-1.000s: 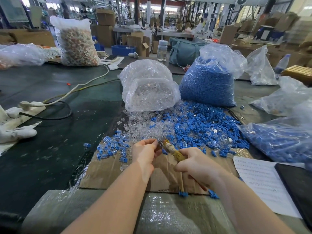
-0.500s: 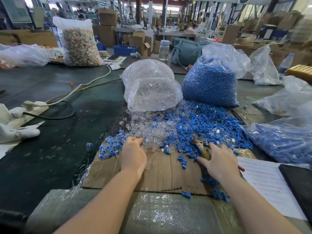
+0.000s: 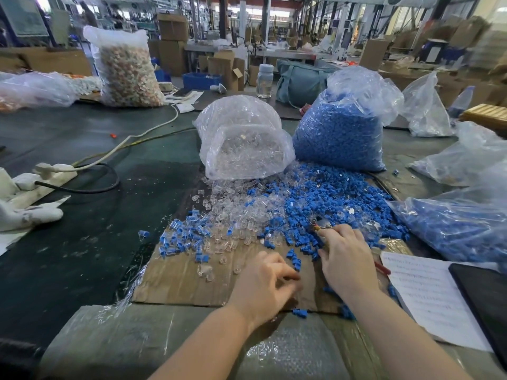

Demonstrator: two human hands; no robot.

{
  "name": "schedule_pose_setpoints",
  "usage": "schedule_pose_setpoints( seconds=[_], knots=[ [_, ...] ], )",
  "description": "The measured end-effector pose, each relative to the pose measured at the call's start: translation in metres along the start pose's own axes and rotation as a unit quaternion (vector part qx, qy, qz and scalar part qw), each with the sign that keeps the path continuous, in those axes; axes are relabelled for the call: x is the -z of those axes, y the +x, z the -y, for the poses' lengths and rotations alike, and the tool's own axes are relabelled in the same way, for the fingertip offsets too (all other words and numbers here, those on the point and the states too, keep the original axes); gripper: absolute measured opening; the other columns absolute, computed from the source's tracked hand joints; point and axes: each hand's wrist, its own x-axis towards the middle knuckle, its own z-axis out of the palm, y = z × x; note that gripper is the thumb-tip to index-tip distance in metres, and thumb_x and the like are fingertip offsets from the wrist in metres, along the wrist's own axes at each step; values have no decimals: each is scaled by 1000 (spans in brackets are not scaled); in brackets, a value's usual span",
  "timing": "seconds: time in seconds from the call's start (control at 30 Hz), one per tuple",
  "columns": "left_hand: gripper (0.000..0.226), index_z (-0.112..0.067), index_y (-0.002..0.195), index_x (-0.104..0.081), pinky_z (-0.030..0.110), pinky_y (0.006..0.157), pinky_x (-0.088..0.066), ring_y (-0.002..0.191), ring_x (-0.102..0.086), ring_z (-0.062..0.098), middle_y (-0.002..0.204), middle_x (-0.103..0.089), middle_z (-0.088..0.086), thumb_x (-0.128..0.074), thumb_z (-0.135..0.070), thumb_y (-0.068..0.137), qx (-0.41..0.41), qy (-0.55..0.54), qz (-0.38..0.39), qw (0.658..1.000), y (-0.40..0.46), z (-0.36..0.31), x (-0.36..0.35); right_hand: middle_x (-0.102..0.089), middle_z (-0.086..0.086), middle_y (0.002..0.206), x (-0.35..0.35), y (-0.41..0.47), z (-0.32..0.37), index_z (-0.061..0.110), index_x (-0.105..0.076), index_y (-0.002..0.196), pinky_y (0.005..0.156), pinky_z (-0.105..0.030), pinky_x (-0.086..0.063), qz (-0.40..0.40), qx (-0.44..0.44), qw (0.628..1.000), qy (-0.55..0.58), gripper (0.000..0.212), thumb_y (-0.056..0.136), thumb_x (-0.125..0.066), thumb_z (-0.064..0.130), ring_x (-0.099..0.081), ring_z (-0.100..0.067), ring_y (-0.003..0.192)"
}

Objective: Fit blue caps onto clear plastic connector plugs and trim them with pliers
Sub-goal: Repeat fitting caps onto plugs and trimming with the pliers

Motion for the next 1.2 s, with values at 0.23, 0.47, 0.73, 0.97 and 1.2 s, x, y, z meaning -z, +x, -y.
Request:
schedule_pose_setpoints(
  seconds=[0.23,0.47,0.73,0.97,1.2],
  knots=[
    [33,-30,97,-73,23,83,-28,90,-38,6,87,-47,-12,-72,-51,70,-35,31,121,992,-7,-3,-3,-57,2,113,-3,-4,3,21,-61,115,94,-26,-35,3,26,998,51,27,94,-47,13,-47,-18,106],
    [13,-27,70,-64,6,69,-37,76,-50,-1,81,-52,-15,-72,-24,79,103,-98,-6,990,3,-1,2,-57,6,107,-10,-9,11,22,-63,112,90,-20,-38,47,47,991,115,23,94,-50,18,-49,-12,106],
    [19,-25,72,-55,11,58,-36,75,-51,2,90,-58,-4,-60,-18,89,241,-81,-144,957,17,15,7,-54,5,103,-18,-14,24,20,-61,107,87,-24,-39,59,35,991,111,17,94,-49,23,-48,-14,103],
    [15,-12,103,-65,15,75,-36,87,-51,7,100,-57,-3,-54,-12,92,257,-72,-194,944,22,21,4,-54,3,99,-27,-14,37,18,-59,102,77,-23,-37,26,5,993,119,17,94,-46,11,-51,-16,94],
    [17,-16,103,-66,18,86,-43,92,-52,7,96,-50,-9,-61,-10,88,209,-74,-221,950,10,15,-4,-59,0,107,-33,-16,51,12,-62,113,84,-25,-42,-21,-23,971,235,23,93,-51,9,-55,-16,96]
  ],
)
